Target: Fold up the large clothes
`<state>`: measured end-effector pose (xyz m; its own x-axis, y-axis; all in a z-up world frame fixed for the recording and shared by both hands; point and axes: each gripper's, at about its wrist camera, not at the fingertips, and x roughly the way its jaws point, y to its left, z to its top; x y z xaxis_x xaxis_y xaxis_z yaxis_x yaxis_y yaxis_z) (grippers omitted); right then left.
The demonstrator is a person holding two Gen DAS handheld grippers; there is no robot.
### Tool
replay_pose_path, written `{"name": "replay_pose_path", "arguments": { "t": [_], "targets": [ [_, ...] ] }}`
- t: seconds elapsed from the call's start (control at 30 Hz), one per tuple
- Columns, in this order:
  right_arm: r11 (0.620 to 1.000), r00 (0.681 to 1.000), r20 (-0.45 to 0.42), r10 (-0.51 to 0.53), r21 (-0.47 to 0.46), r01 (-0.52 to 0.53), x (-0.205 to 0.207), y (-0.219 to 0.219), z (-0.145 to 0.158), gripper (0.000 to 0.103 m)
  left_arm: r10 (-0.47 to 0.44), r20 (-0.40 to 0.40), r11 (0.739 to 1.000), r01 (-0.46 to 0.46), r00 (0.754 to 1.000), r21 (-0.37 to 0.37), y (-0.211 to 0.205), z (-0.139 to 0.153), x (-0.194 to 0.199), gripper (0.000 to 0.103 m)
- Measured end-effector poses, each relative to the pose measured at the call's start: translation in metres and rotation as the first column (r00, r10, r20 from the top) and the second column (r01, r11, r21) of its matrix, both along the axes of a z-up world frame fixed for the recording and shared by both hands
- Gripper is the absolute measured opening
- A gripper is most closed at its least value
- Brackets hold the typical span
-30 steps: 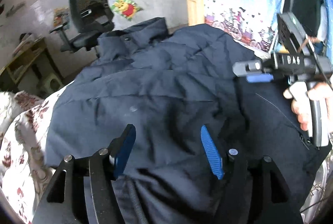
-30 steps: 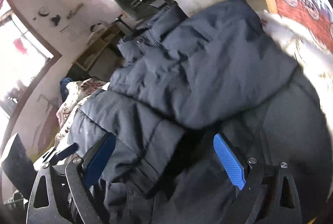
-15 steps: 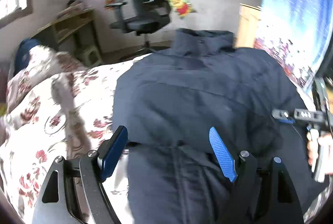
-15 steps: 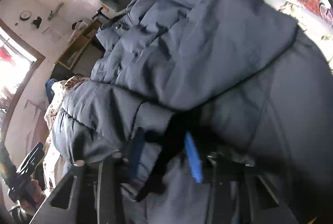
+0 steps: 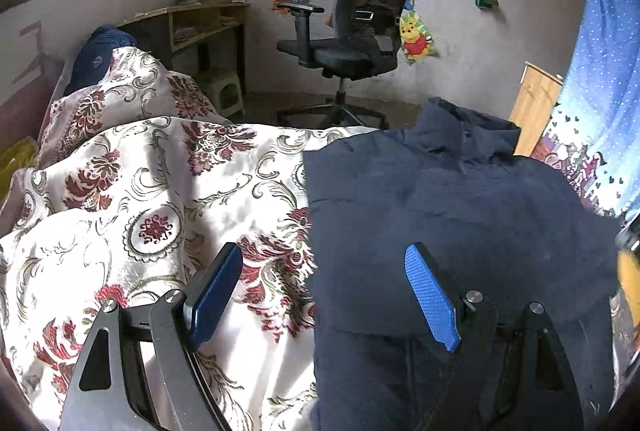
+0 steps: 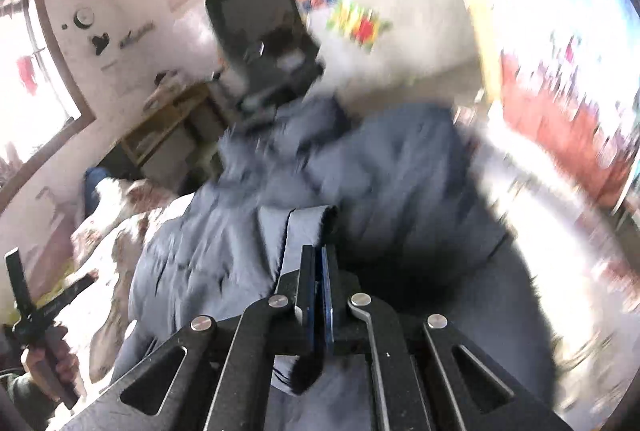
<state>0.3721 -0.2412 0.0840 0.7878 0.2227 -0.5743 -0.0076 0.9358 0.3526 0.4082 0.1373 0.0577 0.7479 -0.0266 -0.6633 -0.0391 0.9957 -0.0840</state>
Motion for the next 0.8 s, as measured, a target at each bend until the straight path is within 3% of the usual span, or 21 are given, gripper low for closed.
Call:
{"name": "replay_pose_path", "arguments": {
  "t": [0.2, 0.3, 0.43, 0.5, 0.6, 0.8],
  "targets": [
    [0.984, 0.984, 0.084, -0.155, -0.072, 0.161, 0.012, -0.024, 0.026, 0.004, -0.006, -0.032, 0.999, 0.007, 0.999, 0.033, -0.014, -0.010, 0.016, 0.079],
    [0.977, 0.985, 0.053, -0.165, -0.127, 0.171, 0.029, -0.026, 0.015, 0.004, -0.033, -0.051, 0.997, 0.036, 0.998, 0.073, -0.028, -0.019, 0.031, 0.079],
    [0.938, 0.981, -0.011, -0.192, -0.295, 0.181, 0.042, -0.022, -0.011, 0.005, -0.060, -0.087, 0.990, 0.070, 0.994, 0.120, -0.047, -0.035, 0.051, 0.079],
    [0.910, 0.978, -0.011, -0.209, -0.368, 0.191, 0.043, -0.018, -0.020, 0.015, -0.084, -0.099, 0.989, 0.095, 0.992, 0.117, -0.060, -0.041, 0.059, 0.079],
    [0.921, 0.987, -0.003, -0.162, -0.360, 0.150, 0.043, -0.012, -0.027, 0.036, -0.138, -0.108, 0.982, 0.150, 0.985, 0.118, -0.081, -0.049, 0.065, 0.079],
    [0.924, 0.995, -0.084, 0.056, -0.373, -0.084, 0.055, 0.030, -0.057, 0.036, -0.198, -0.169, 0.955, 0.229, 0.965, 0.187, -0.114, -0.076, 0.074, 0.079]
  ]
}}
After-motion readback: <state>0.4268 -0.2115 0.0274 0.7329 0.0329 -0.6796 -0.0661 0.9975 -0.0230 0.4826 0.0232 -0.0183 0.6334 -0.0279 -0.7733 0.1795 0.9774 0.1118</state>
